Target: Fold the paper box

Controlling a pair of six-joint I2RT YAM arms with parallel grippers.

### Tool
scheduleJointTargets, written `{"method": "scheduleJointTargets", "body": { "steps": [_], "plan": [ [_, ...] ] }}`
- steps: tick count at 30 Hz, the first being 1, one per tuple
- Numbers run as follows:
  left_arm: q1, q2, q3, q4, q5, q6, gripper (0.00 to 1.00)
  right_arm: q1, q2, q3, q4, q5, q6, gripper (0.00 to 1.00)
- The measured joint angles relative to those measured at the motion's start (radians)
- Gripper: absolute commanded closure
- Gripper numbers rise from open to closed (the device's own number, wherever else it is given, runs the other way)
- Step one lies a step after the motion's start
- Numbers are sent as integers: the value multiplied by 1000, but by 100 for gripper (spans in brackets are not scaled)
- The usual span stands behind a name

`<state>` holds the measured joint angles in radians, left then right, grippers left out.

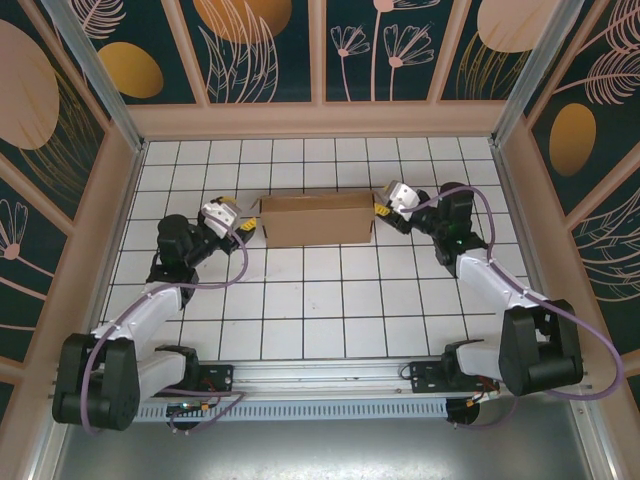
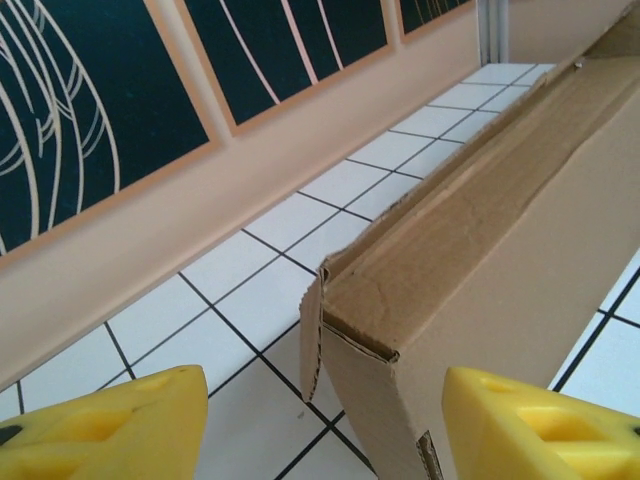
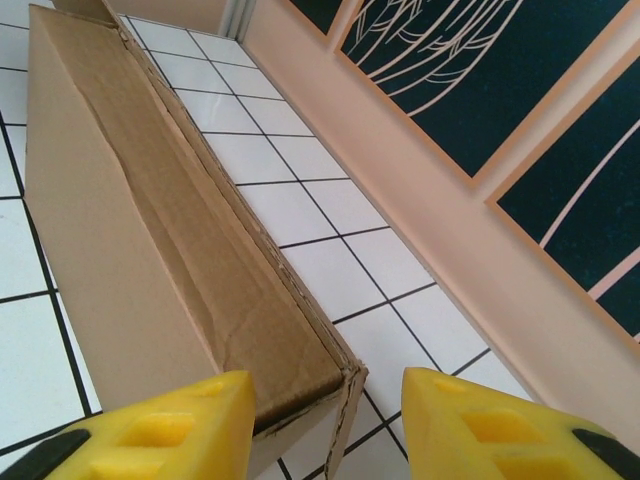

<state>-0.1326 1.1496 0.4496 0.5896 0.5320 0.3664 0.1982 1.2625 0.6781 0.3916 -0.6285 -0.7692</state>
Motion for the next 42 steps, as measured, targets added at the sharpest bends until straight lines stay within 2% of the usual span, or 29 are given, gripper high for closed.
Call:
{"method": "scheduleJointTargets", "body": {
  "steps": [5,15,23,28,35,39,42],
  "plan": [
    [0,43,23,13,13,13,39,-7,5,-3,29,2,0,59],
    [0,116,82,13,10,34,53,-8,87,5,23,16,-4,62],
    [0,151,119,13,11,35,61,-8,127,64,12,29,-4,73],
    [0,182,141,8,14,41,69,-8,149,71,6,37,-4,80],
    [0,193,154,-11,23,49,71,-8,167,75,1,37,-3,86],
    [0,206,169,-25,36,50,78,-8,183,87,-2,37,4,93],
    [0,215,182,-37,42,52,91,-8,184,94,-8,36,10,100]
  ]
}}
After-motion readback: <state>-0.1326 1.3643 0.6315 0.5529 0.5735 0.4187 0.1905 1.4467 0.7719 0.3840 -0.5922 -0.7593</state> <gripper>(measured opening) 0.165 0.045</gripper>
